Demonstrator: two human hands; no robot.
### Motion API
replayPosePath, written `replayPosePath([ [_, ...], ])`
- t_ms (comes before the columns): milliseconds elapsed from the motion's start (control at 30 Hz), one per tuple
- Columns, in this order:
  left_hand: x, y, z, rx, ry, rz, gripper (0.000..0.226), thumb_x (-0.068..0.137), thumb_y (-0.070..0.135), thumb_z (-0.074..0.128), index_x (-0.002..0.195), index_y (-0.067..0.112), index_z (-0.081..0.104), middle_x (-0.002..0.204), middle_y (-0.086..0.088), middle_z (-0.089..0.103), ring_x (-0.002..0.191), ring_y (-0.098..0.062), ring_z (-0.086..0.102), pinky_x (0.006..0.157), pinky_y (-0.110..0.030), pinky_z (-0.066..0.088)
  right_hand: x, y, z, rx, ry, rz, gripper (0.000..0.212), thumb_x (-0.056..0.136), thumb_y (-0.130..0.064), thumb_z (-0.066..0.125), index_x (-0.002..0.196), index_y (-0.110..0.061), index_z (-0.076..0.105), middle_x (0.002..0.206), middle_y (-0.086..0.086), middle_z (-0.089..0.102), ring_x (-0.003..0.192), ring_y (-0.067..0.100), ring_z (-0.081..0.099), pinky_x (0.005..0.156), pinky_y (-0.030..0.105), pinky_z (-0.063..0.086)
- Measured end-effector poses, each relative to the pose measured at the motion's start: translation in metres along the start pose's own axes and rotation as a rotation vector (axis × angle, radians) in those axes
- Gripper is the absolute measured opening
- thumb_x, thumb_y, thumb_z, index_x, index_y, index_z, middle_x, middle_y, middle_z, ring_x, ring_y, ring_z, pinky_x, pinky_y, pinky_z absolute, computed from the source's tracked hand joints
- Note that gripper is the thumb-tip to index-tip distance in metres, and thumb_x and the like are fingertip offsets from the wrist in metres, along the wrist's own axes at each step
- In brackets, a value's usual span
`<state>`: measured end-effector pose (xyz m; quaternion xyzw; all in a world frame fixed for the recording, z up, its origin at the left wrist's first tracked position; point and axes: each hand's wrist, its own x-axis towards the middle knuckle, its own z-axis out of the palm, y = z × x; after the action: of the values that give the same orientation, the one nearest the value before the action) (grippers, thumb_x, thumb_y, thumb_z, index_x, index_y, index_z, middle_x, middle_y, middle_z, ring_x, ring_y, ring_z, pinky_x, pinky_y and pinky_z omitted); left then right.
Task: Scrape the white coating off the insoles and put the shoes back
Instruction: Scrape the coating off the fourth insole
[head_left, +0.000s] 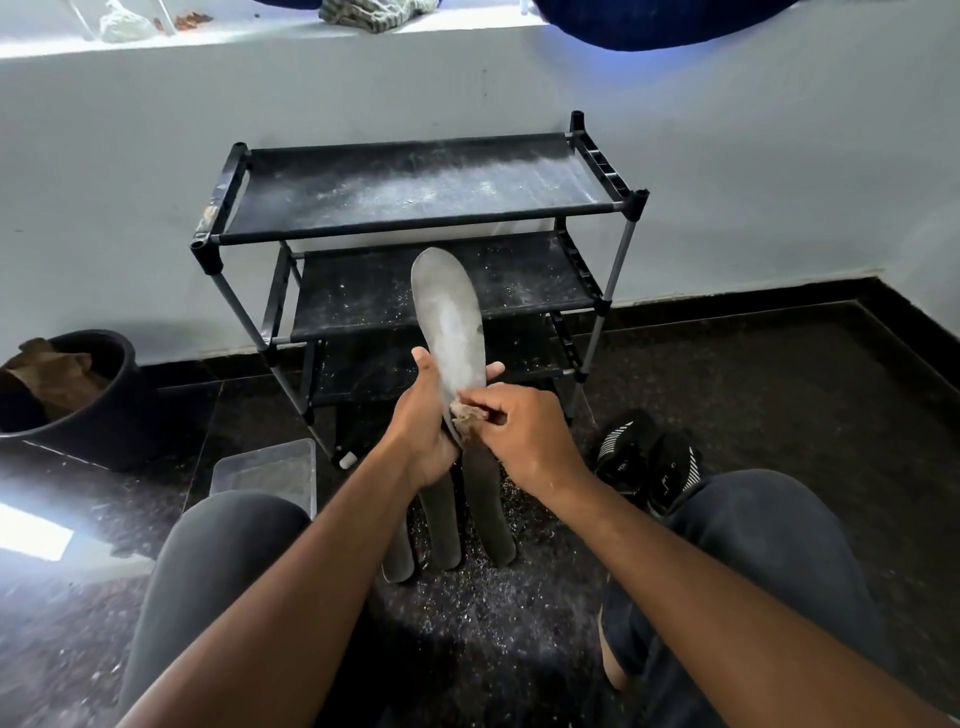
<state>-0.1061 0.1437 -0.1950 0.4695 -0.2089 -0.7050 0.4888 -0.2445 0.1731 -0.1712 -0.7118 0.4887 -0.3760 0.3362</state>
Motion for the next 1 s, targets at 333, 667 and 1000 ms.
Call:
replayPosePath([
  [333,-0.006,0.006,0.007,-0.075,-0.049,0.018,0.083,0.099,0.071,0.023,0.142,0.008,0.056,0.126,-0.009,0.073,0.098,-0.019,0.075,0.077,-0.034,0.063,-0.005,-0.012,-0.001,-0.024,-0.068,-0.089,0.025,0.085,0.006,0.071,0.108,-0.005,0.075,0.107,0.001,0.069,0.101,0.007,0.064,0.095,0.013,0.049],
  [667,-0.020,0.008,0.012,-0.115,-0.103,-0.029,0.083,0.100,0.071,0.024,0.138,0.005,0.059,0.119,-0.010,0.073,0.097,-0.021,0.076,0.076,-0.032,0.063,-0.005,-0.011,0.000,-0.051,-0.001,-0.230,0.019,0.085,0.005,0.071,0.099,-0.005,0.077,0.096,0.002,0.069,0.095,0.013,0.067,0.092,0.022,0.053],
  [1000,-0.019,0.007,0.014,-0.128,-0.158,-0.068,0.084,0.101,0.069,0.025,0.140,0.002,0.057,0.118,-0.014,0.072,0.102,-0.022,0.074,0.082,-0.032,0.063,0.002,-0.010,-0.004,-0.100,0.036,-0.255,0.019,0.086,0.004,0.070,0.102,-0.004,0.076,0.099,0.004,0.067,0.096,0.015,0.063,0.093,0.022,0.051],
])
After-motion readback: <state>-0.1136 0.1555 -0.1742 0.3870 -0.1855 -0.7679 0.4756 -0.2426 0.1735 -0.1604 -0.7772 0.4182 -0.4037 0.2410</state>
